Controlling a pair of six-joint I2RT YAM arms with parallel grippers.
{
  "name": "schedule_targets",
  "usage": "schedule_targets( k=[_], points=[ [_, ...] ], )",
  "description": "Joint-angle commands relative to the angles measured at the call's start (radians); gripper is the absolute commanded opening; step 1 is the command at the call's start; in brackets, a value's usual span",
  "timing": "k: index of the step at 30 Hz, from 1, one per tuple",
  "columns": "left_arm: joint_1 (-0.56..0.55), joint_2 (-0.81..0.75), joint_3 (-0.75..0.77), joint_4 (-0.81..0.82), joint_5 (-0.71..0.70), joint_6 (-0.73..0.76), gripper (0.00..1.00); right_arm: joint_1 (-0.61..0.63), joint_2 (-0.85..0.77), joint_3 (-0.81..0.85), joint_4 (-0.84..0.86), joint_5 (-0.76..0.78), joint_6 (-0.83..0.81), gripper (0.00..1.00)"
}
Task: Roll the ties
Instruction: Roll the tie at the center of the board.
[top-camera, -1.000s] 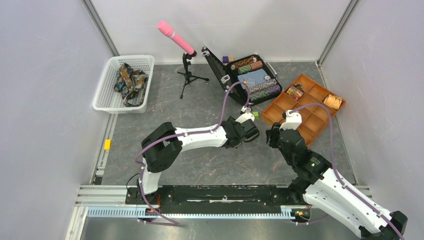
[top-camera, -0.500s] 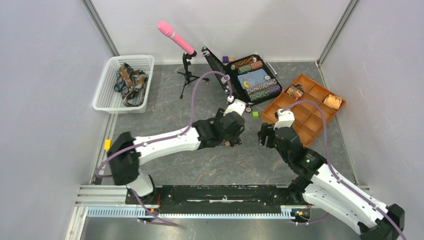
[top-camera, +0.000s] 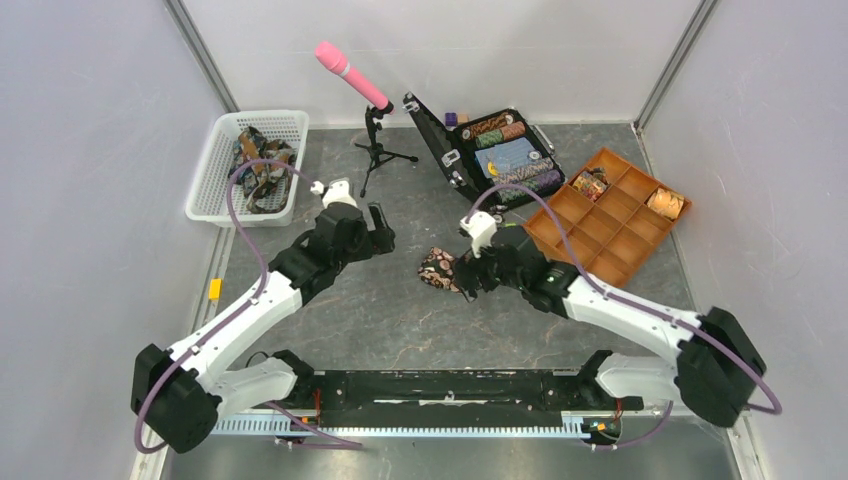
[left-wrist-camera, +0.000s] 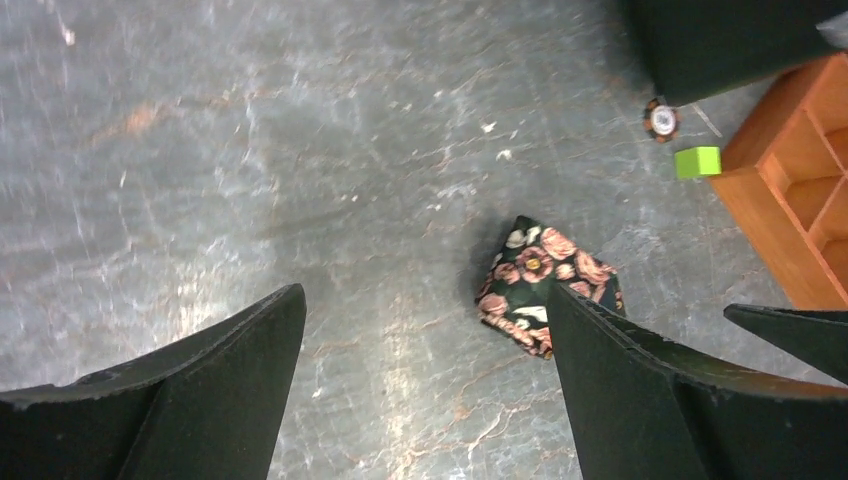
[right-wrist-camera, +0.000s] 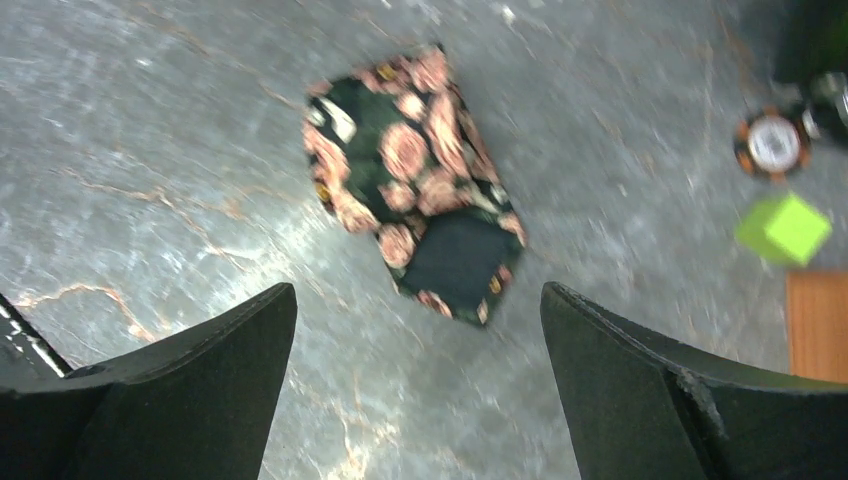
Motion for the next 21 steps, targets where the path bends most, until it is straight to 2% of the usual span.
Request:
schedule_targets(
  k=[1,10,21],
  points=[
    [0.109,-0.044,-0.083,0.0,0.148,-0.125,0.96,0.06,0.112,0.121,0.137,-0.06,-0.116,0.98],
    [0.19,-0.107,-0.131,-0.011,0.202,-0.118,0.97,0.102,0.314,0.236,0.184,-0.032,-0.171,0.99],
    [0.217,-0.124,-0.144,-0.021,0.219,-0.103,0.97,0.108,0.442,0.324,0.143,0.005,-0.215,0.99]
  ],
)
